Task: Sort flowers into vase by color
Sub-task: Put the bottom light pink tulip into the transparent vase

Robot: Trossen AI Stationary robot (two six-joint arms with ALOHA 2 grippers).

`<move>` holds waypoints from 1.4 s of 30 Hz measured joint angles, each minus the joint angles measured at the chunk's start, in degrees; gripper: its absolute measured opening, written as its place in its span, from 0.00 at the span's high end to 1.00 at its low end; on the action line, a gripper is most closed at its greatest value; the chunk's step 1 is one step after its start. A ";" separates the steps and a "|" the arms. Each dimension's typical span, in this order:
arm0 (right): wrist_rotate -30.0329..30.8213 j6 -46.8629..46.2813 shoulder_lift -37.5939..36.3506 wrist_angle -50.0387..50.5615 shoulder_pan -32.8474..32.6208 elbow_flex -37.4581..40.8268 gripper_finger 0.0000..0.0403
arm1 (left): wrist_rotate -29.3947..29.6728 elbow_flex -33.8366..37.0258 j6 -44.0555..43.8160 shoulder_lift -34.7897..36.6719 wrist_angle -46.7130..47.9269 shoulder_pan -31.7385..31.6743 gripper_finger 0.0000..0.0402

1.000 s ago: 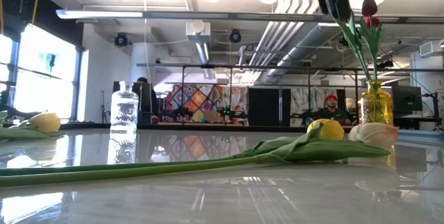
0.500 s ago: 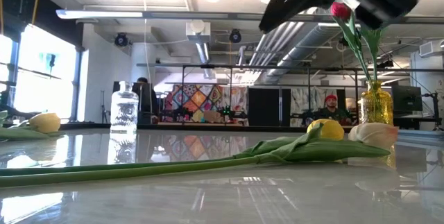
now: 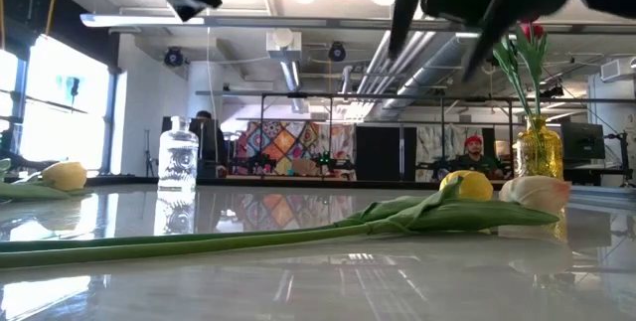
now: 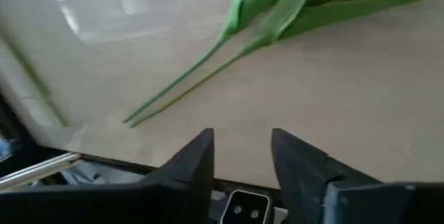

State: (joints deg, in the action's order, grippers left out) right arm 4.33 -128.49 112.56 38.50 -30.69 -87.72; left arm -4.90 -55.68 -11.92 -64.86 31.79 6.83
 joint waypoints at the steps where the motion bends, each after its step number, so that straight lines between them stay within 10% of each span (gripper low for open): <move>1: -0.57 0.00 0.42 0.08 0.07 0.00 0.64 | -0.06 0.79 -0.24 0.35 -0.44 -0.53 0.57; 22: -14.69 -3.06 8.99 -3.14 6.62 0.02 0.71 | -0.86 2.10 -1.34 1.14 -1.53 -2.68 0.57; 42: -14.23 -3.49 9.91 -6.64 8.86 0.02 0.72 | -0.99 2.10 0.68 1.14 0.98 -3.31 0.57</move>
State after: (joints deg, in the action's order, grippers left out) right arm -9.89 -131.98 122.48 31.86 -21.83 -87.70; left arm -5.89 -53.58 -11.23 -63.72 32.77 3.52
